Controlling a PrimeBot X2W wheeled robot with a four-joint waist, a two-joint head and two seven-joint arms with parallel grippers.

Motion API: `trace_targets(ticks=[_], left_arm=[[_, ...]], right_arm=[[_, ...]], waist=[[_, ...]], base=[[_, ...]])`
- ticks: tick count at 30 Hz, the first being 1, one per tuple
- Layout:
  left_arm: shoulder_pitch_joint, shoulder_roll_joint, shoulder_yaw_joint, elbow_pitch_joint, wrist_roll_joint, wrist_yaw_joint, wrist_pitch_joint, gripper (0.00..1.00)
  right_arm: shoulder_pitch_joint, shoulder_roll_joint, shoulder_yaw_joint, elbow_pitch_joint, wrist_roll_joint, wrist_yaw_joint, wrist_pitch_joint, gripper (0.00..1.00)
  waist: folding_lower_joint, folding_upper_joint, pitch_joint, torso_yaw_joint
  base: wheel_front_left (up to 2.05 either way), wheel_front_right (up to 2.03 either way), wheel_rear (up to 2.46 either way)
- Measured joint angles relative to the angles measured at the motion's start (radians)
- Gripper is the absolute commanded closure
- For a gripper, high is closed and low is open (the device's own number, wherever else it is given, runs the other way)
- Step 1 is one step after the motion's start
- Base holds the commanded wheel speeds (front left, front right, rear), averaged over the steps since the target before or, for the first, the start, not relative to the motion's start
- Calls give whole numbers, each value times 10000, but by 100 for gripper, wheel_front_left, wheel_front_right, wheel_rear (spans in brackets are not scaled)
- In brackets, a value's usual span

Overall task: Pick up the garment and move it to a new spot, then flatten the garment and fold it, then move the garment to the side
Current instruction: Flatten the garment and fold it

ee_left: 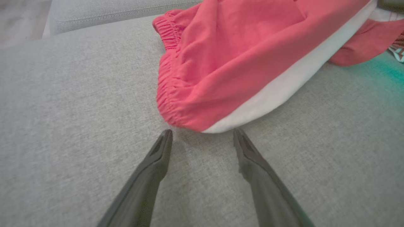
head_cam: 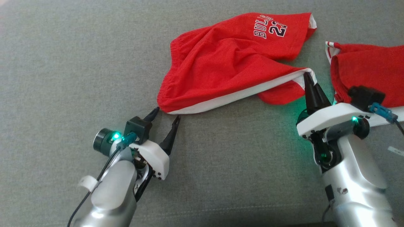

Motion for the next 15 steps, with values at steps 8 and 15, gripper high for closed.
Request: trace_targets(ticks=[8, 15], left_arm=[[-324, -59, -280, 215, -301, -54, 0, 0], [-324, -69, -525, -148, -529, -61, 0, 0]], right_arm=[[-162, 2, 44, -228, 0, 0, 75, 100], [-162, 2, 23, -268, -240, 0, 150, 100]], waist=[[0, 0, 166, -45], [0, 0, 222, 55]], base=[[0, 0, 0], [0, 0, 0]])
